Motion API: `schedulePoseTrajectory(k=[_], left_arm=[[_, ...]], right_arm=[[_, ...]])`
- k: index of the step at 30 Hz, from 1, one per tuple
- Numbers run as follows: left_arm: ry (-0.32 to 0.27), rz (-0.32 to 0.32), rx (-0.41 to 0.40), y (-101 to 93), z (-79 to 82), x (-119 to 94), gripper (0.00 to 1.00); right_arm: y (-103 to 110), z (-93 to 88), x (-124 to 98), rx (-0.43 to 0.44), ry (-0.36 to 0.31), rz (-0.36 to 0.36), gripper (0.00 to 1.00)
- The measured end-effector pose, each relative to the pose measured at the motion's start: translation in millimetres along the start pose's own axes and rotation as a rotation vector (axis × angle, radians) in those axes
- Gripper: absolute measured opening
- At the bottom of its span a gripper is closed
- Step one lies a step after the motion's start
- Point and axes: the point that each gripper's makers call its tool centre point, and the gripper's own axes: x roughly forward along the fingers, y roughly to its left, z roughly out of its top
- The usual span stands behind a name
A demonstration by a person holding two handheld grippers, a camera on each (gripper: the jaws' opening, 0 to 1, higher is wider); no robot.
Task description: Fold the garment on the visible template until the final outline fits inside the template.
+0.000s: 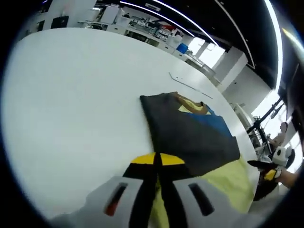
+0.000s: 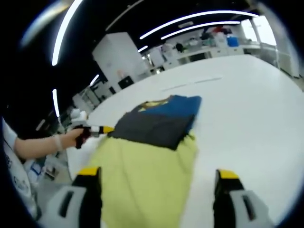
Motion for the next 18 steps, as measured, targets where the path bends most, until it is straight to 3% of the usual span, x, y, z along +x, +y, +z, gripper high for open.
schedulePoseTrajectory(k=[6,14,18], left_arm=[[0.026,0.002,0.042,1.6,4.1,-0.5,0.0],[0.006,-0.023,0.125,-4.6,5.6,-4.1,0.01],[-0.036,-0.063,0.241,-14.9,14.5,-12.4,0.23]], right_arm=[[-1.7,1.8,-2.2,0.004,-0.009,-0.004,0.99],[0.6,4.1,-3.3,-0.005,-0.024,0.001,0.99],[2.9,5.6,-3.3,-0.013,-0.027,0.006,0.99]])
